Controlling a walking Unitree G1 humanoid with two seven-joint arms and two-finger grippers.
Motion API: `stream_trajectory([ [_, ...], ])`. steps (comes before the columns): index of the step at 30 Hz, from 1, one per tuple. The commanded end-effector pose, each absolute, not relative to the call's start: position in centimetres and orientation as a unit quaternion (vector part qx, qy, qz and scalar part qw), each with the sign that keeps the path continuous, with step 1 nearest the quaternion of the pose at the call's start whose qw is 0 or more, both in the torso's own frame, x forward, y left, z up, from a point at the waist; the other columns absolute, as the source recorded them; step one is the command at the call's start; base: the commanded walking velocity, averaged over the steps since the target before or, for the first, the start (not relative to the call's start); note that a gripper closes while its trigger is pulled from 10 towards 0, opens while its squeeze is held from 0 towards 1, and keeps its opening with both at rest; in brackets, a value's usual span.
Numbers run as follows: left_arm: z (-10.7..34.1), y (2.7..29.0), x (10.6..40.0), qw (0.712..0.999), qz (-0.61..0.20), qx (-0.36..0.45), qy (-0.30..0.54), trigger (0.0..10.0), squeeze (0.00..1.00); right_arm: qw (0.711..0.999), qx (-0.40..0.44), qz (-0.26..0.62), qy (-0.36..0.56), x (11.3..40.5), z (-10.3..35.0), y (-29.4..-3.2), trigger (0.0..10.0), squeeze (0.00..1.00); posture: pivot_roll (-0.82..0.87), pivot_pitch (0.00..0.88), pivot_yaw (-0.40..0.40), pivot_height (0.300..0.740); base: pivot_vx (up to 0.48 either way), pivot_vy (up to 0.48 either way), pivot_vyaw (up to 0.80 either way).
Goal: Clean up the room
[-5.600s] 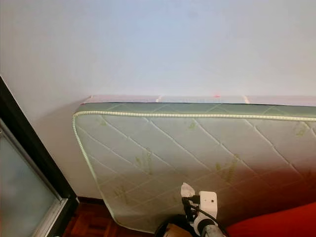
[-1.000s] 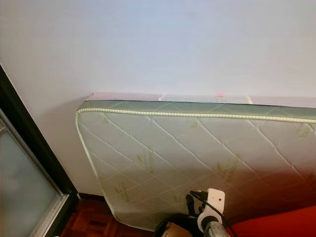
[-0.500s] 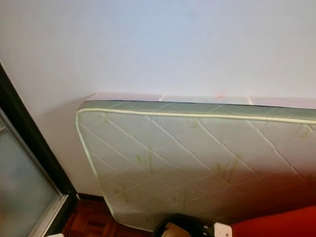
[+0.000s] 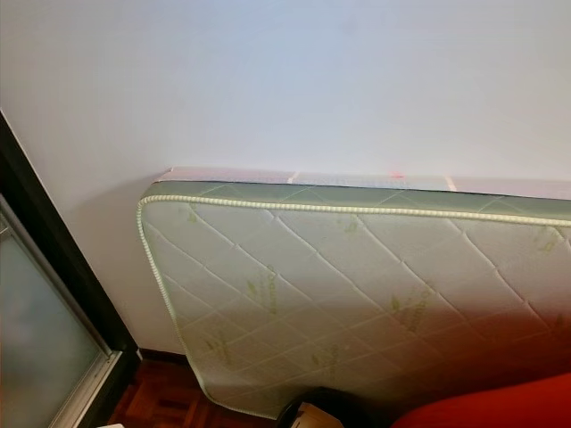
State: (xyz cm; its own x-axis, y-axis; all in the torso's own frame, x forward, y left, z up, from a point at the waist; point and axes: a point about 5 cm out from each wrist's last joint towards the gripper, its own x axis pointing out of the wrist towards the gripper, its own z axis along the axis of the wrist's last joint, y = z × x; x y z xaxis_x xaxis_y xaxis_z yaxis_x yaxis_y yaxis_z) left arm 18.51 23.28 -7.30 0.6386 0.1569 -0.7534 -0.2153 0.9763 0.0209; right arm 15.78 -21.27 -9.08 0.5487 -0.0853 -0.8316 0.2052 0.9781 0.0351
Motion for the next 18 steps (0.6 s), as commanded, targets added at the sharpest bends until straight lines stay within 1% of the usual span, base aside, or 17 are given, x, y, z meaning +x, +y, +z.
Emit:
stream_trajectory([
  [1,-7.3,23.3,18.5,0.904,0.098,-0.027,0.416,10.0,0.0,0.876,0.063,-0.082,0.471,15.8,-9.0,-21.5,10.0,0.0,-0.02,0.0,0.011,0.717,0.0,0.0,0.0],
  [5,-7.3,24.0,18.0,0.903,0.096,-0.021,0.418,10.0,0.0,0.879,0.062,-0.077,0.466,16.6,-8.9,-20.9,10.0,0.0,-0.03,0.0,0.016,0.717,0.0,0.0,0.0],
  [11,-7.3,24.8,17.6,0.903,0.102,-0.022,0.416,10.0,0.0,0.878,0.066,-0.074,0.468,16.8,-8.9,-20.2,10.0,0.0,-0.03,0.0,0.015,0.717,0.0,0.0,0.0],
  [18,-7.8,24.6,16.4,0.898,0.102,-0.025,0.427,10.0,0.0,0.874,0.069,-0.077,0.474,16.7,-9.0,-20.0,10.0,0.0,-0.04,0.0,0.021,0.717,0.0,0.0,0.0],
])
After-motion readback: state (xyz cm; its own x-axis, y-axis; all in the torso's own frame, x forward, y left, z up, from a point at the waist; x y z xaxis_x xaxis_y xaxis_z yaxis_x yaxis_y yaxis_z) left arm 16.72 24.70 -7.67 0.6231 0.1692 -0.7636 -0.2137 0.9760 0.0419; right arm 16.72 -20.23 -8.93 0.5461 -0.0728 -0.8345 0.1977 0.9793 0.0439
